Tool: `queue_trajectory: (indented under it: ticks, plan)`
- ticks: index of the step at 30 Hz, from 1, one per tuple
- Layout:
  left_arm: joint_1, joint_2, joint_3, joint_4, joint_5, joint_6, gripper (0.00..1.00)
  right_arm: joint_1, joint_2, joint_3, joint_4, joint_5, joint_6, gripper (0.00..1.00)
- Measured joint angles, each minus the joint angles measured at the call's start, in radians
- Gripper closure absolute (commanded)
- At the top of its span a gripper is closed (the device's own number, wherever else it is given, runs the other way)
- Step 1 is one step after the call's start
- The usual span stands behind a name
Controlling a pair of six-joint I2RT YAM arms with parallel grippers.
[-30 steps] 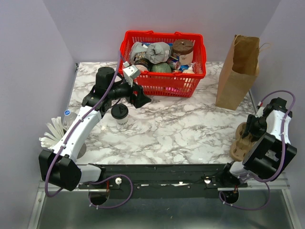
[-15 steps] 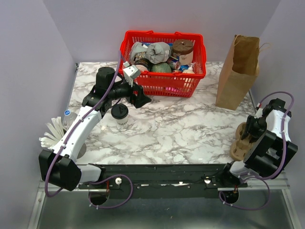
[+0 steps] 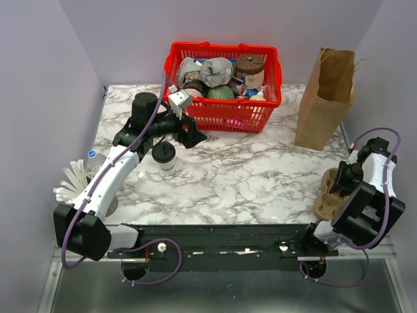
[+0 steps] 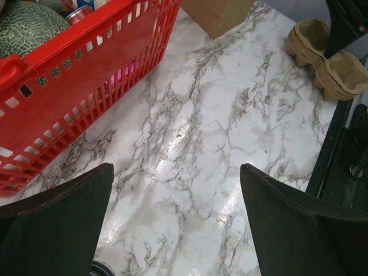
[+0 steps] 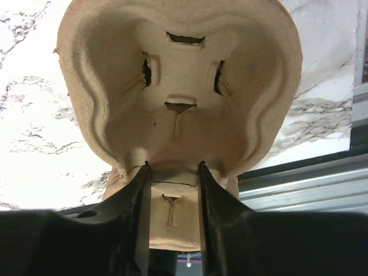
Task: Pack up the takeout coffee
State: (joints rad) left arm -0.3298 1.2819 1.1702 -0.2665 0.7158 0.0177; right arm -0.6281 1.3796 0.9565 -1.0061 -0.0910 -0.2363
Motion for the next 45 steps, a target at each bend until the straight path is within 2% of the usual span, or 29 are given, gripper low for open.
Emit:
queue_trajectory:
  ticks: [10, 13, 22, 31, 38, 40, 43, 45]
  plan:
    - [0.0, 0.0, 0.0, 0.012, 0.0, 0.0, 0.02, 0.0, -0.022, 0.085, -0.071, -0.009, -0.006, 0.81]
    - [0.0, 0.0, 0.0, 0.018, 0.0, -0.003, 0.02, 0.0, -0.031, 0.117, -0.084, -0.011, -0.008, 0.99]
    - [0.0, 0.003, 0.0, 0.026, 0.0, -0.004, 0.02, 0.0, -0.015, 0.124, -0.131, -0.088, -0.111, 0.99]
    - [0.0, 0.003, 0.0, 0.024, -0.007, 0.023, 0.02, 0.004, -0.051, 0.124, -0.128, -0.138, -0.349, 0.97]
    - [0.0, -0.002, 0.0, 0.007, -0.025, 0.043, 0.02, 0.008, -0.068, 0.088, -0.142, -0.187, -0.497, 0.88]
    - [0.0, -0.005, 0.0, 0.004, -0.026, 0.046, 0.02, 0.012, -0.083, 0.082, -0.158, -0.218, -0.532, 0.88]
    - [0.0, -0.016, -0.008, 0.004, -0.026, 0.047, 0.02, 0.032, -0.135, 0.059, -0.142, -0.22, -0.56, 0.99]
    - [0.0, -0.029, -0.021, 0.008, -0.026, 0.047, 0.02, 0.033, -0.162, 0.058, -0.149, -0.238, -0.556, 0.99]
